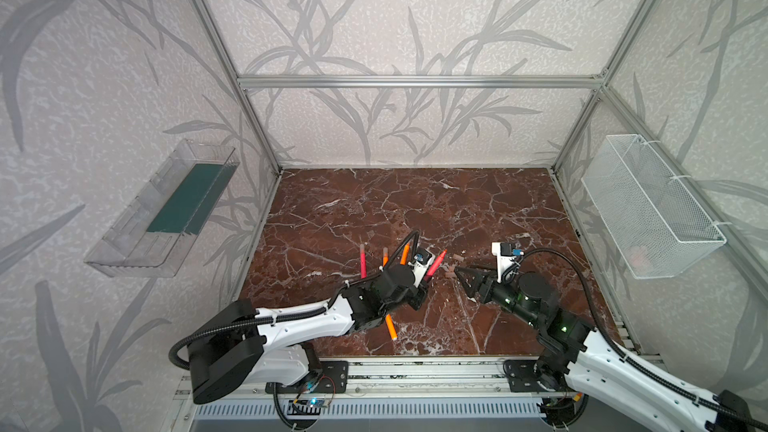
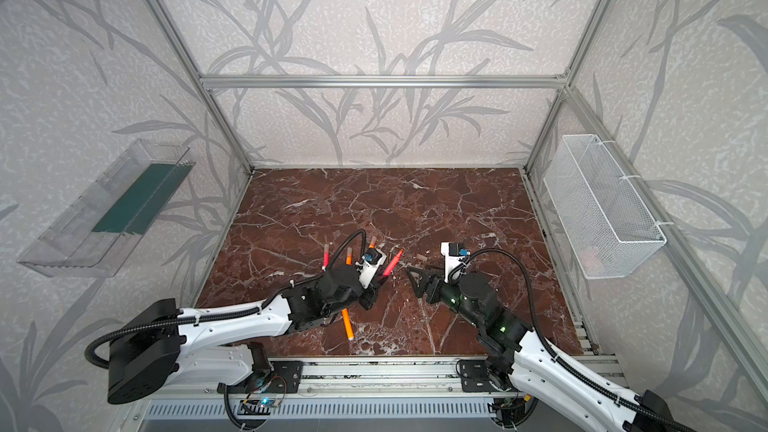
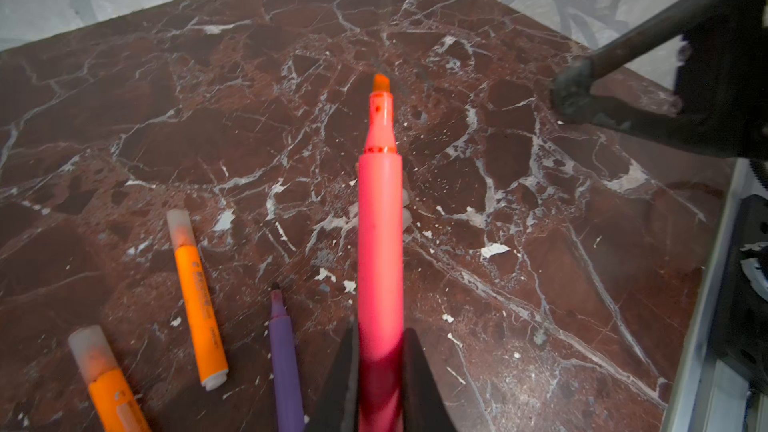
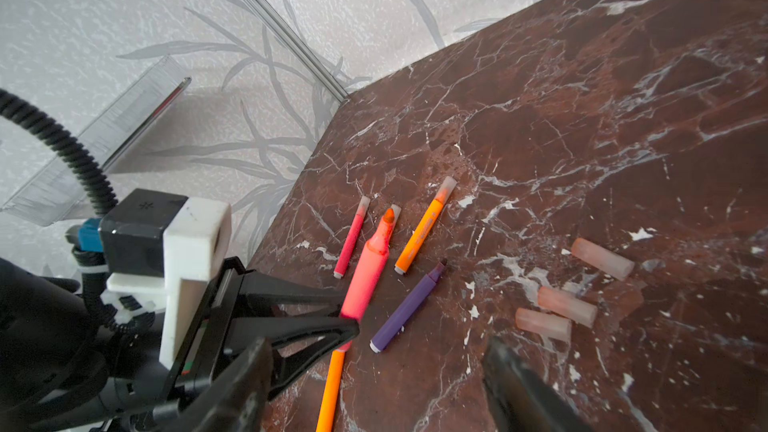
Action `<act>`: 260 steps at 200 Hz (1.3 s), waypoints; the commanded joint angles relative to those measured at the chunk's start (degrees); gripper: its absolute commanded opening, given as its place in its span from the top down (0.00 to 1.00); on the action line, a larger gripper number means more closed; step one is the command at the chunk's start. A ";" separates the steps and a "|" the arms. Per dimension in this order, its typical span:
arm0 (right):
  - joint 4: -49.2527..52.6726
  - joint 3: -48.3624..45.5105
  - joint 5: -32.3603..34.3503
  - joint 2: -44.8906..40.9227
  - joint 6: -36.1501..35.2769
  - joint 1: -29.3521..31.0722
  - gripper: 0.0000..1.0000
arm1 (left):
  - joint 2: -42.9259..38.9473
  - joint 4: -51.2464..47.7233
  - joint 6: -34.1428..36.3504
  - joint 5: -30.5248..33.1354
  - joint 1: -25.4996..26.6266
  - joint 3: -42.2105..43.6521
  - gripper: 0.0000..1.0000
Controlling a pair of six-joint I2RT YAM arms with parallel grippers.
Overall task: Insert the pens into the pen caps
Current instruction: 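Hold the red-pink marker upright with the left gripper while the right gripper approaches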
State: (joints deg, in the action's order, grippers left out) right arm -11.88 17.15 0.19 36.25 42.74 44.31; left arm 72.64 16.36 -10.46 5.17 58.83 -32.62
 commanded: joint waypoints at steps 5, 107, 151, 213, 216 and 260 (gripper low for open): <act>-9.53 -0.97 1.25 3.13 4.51 0.42 0.27 | -2.21 8.84 3.21 -4.59 0.15 1.56 1.00; -18.96 2.05 0.61 16.60 7.63 1.39 0.48 | -0.22 7.57 4.61 -8.86 0.23 0.30 1.00; -18.16 2.96 0.82 17.32 7.15 1.48 0.63 | 0.97 6.45 5.18 -9.89 0.28 -0.59 1.00; -16.85 3.86 0.78 18.02 6.89 2.63 0.92 | 1.27 5.47 4.97 -9.68 0.31 -1.13 0.95; -16.89 3.86 0.85 18.06 6.85 2.81 0.93 | 1.36 5.55 4.88 -9.69 0.32 -1.15 0.94; -18.11 4.55 2.57 19.44 6.44 5.74 0.96 | 1.75 7.34 4.33 -9.99 0.32 -1.08 0.72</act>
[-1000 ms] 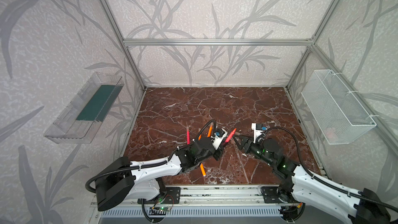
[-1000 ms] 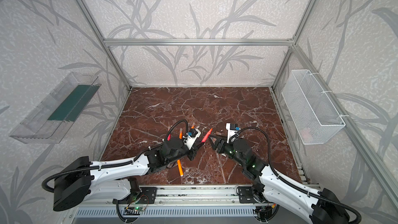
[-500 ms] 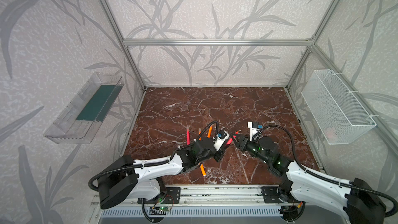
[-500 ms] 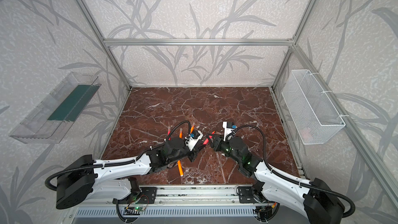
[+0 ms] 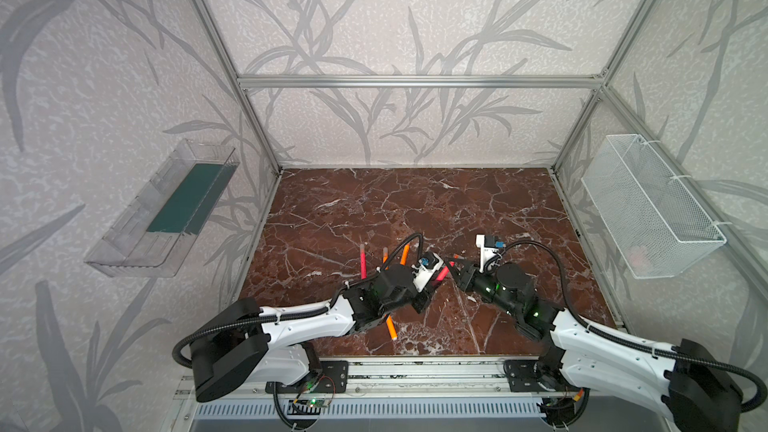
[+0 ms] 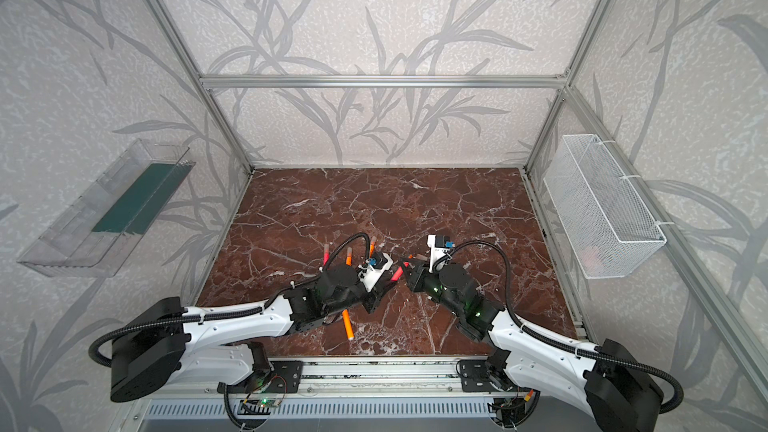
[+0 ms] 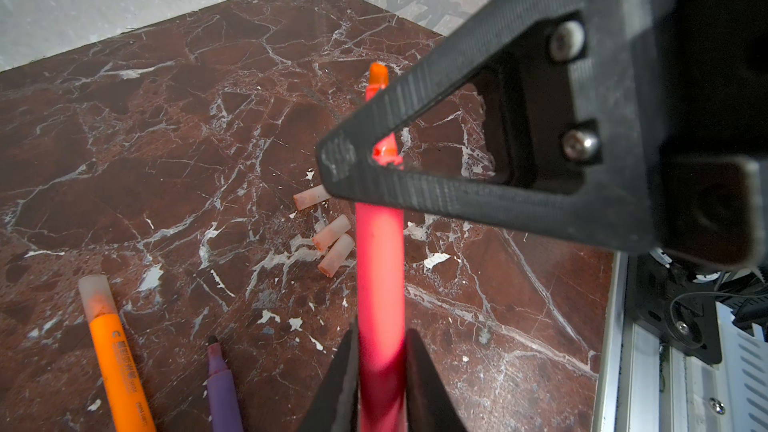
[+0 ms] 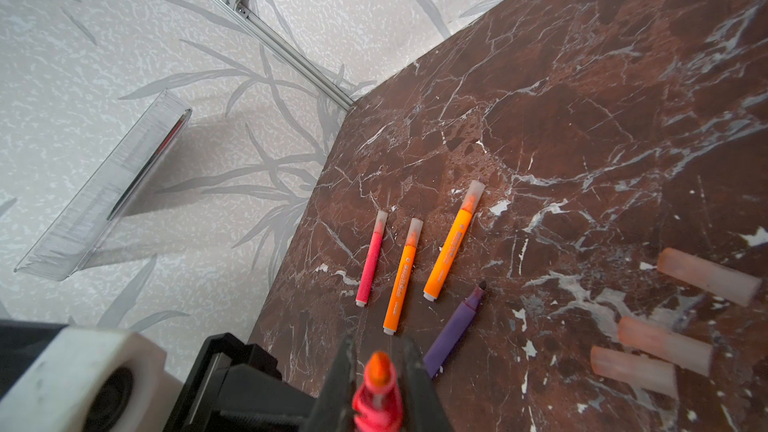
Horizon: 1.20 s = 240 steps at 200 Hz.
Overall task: Insert the pens into the pen caps
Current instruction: 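Hold the red-pink marker upright with the left gripper while the right gripper approaches, then hold the marker upright with the left gripper while the right gripper moves toward the caps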
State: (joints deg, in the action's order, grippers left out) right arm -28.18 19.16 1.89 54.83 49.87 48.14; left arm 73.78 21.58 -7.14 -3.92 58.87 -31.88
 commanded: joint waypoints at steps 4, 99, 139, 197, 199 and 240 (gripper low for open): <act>-1.89 2.63 1.04 1.05 -0.73 2.16 0.97 | 0.79 2.25 1.03 -0.88 0.23 -1.83 0.71; -1.52 3.78 4.60 2.41 -1.97 4.69 0.98 | 0.41 2.52 0.73 0.57 0.23 -1.35 0.93; 1.48 4.13 5.45 1.35 -3.19 5.08 0.53 | -0.81 4.61 -3.44 12.60 -0.15 -0.08 1.00; 20.54 3.02 13.62 -5.86 -8.15 5.12 0.29 | -8.88 13.46 -9.30 23.02 -5.70 9.98 1.00; 21.26 3.06 14.03 -5.91 -8.26 5.12 0.29 | -9.24 13.61 -9.50 22.94 -5.94 10.23 1.00; 24.92 -0.17 16.87 -4.24 -8.36 5.29 0.24 | -12.23 16.35 -10.25 23.96 -7.80 13.89 1.00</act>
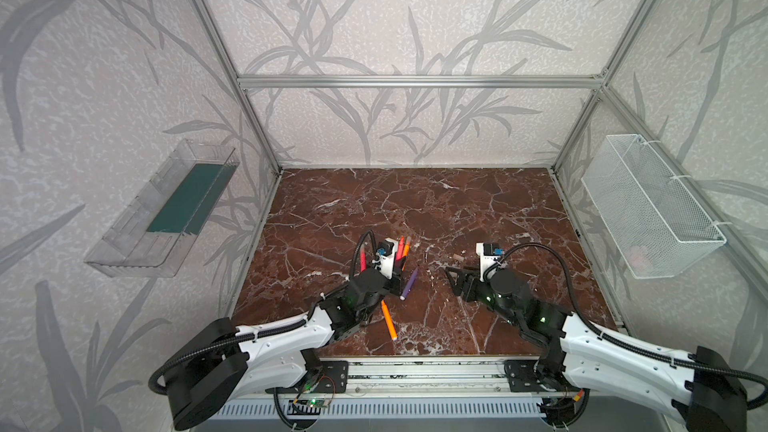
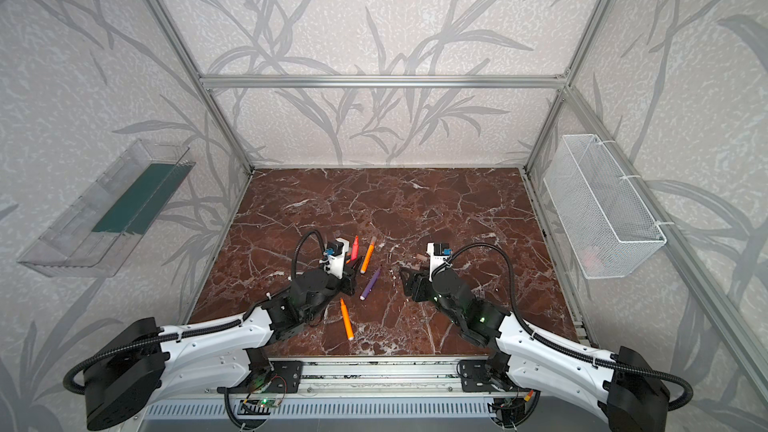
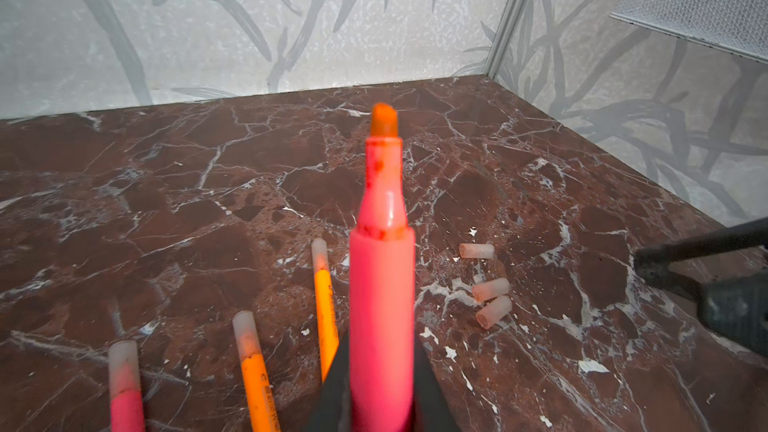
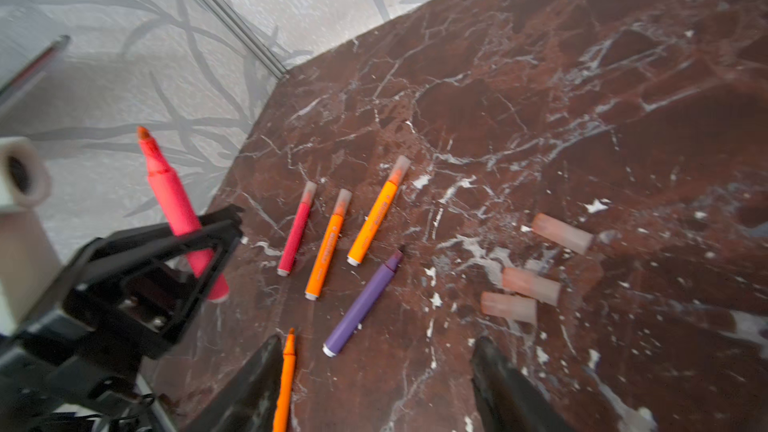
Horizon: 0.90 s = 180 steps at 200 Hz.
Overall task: Insert the pens into the pen caps
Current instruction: 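Hold the marker upright with the left gripper while the right gripper moves toward the caps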
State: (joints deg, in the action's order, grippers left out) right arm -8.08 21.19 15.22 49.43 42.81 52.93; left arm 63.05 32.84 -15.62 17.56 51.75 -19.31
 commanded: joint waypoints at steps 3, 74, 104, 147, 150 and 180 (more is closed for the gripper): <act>4.58 -2.41 3.54 1.50 -1.36 0.51 0.23 | -1.56 5.35 -1.85 2.36 -0.74 1.45 1.00; 1.02 -1.94 2.84 11.31 -4.34 1.57 0.18 | -3.09 5.83 -2.09 1.34 -0.95 2.53 1.00; -0.11 -1.94 2.99 13.41 -4.38 1.58 0.17 | -3.12 6.10 -2.05 0.95 -1.03 2.63 1.00; -2.98 -1.47 2.00 18.24 -4.27 1.51 0.16 | -2.41 6.87 -1.96 0.91 -1.09 2.66 1.00; -3.07 -1.33 1.93 18.58 -4.31 1.56 0.16 | -2.36 6.84 -1.96 0.90 -1.12 2.62 1.00; -3.74 -0.02 1.56 21.94 -4.37 1.57 0.17 | -2.16 6.88 -2.12 0.59 -1.12 2.55 1.00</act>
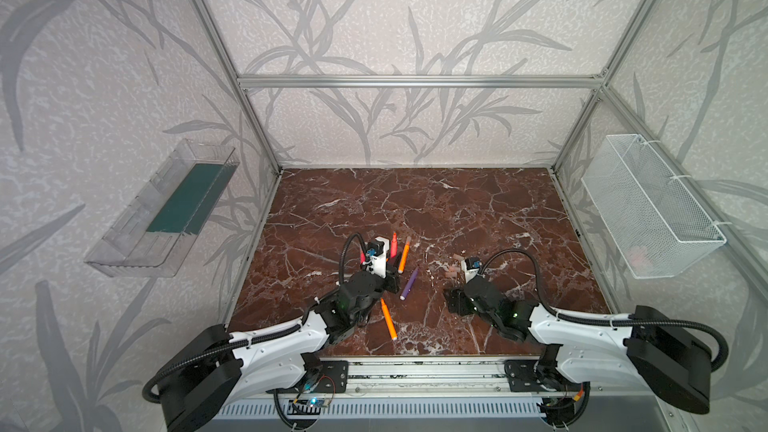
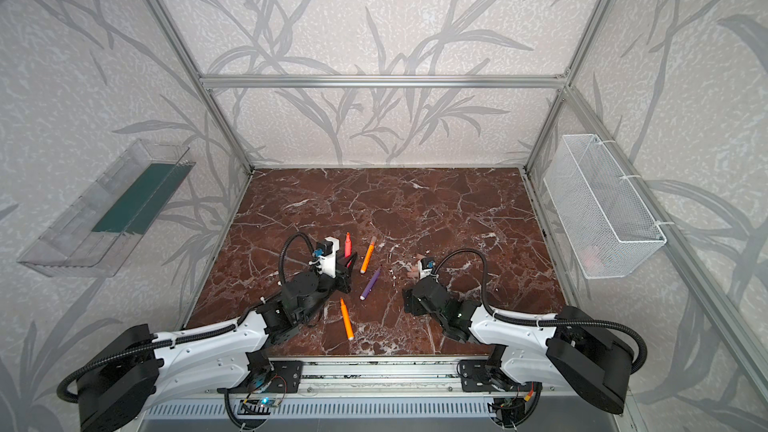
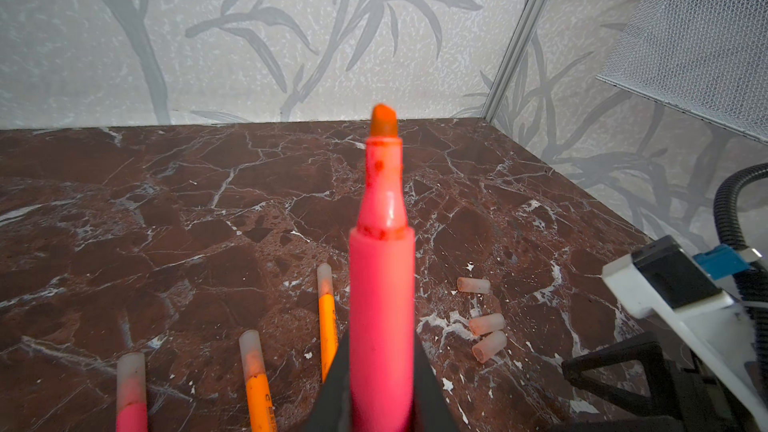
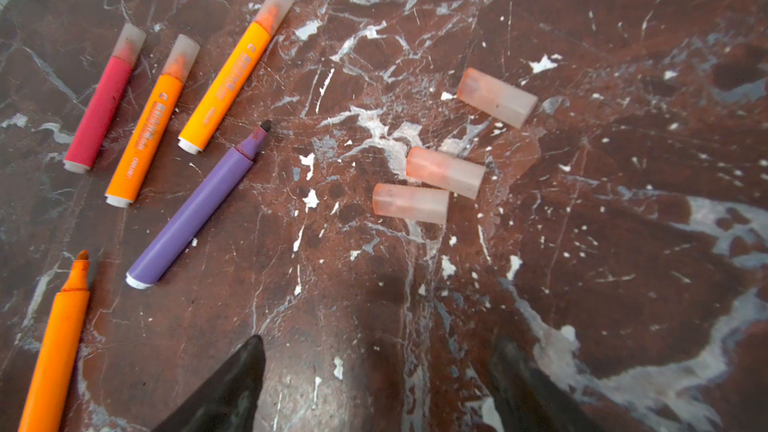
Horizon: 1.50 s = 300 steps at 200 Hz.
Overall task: Insert the pens into the pen caps
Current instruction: 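Hold the marker upright with the left gripper while the right gripper moves toward the caps, then lower the right gripper over a pale pink cap and close on it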
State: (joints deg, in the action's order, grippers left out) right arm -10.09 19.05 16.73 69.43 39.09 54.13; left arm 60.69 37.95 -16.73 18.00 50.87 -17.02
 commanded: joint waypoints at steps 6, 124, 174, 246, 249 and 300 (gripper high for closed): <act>-1.96 2.30 -0.04 2.50 -0.60 0.36 0.17 | 0.18 1.76 -1.07 -0.02 -0.25 0.31 1.00; -3.45 7.07 0.16 11.93 -0.94 0.35 0.20 | 0.40 1.78 -0.76 -0.46 -0.42 0.31 1.00; -0.83 7.50 7.53 12.28 0.45 0.25 0.19 | -0.40 1.77 -0.76 -0.51 -0.42 0.68 1.00; -4.17 11.89 7.11 19.34 -1.06 -0.56 0.19 | -0.15 1.80 -0.58 -0.43 -0.50 0.63 1.00; -4.30 12.03 7.05 19.66 -1.04 -0.66 0.19 | -0.13 1.82 -0.58 -0.36 -0.51 0.63 1.00; -5.11 16.22 5.92 24.23 -1.69 -1.49 0.19 | -0.30 1.75 -0.25 -0.51 -0.59 0.67 1.00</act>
State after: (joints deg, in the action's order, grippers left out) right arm -14.68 33.34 22.50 92.01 38.17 52.95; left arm 60.95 38.22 -16.71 17.50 50.50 -16.95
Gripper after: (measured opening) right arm 0.809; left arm 0.161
